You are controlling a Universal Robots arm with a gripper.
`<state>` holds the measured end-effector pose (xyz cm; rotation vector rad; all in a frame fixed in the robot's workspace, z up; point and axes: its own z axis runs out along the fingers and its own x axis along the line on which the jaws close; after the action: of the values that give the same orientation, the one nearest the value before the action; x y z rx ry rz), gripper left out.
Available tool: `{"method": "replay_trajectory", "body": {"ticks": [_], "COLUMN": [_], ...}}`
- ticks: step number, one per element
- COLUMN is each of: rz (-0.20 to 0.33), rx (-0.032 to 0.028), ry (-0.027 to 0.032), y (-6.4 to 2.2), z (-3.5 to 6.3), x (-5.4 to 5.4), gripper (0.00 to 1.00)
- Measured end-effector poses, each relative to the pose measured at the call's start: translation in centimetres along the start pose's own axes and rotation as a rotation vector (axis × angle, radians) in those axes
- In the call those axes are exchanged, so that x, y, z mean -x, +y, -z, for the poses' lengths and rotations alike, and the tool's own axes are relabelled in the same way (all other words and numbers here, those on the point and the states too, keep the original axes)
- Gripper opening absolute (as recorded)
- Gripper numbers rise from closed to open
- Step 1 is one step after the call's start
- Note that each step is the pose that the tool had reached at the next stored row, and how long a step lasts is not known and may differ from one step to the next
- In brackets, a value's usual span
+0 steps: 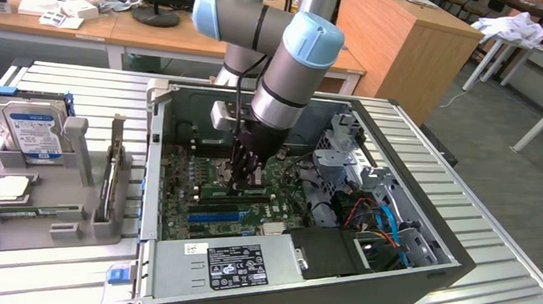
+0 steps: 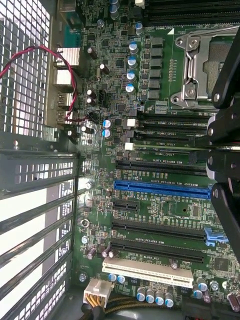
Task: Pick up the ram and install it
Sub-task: 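Insert the ram into the slot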
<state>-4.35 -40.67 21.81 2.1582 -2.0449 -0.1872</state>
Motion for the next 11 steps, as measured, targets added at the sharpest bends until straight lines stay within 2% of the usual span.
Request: {"method": "replay_trajectory", "body": {"ticks": [11], "rz": [-0.001], "rx": [0.0002], "ry": [0.0006], "y": [-0.04], "z": [-0.19], "x": [0.0], "gripper": [0.13]}}
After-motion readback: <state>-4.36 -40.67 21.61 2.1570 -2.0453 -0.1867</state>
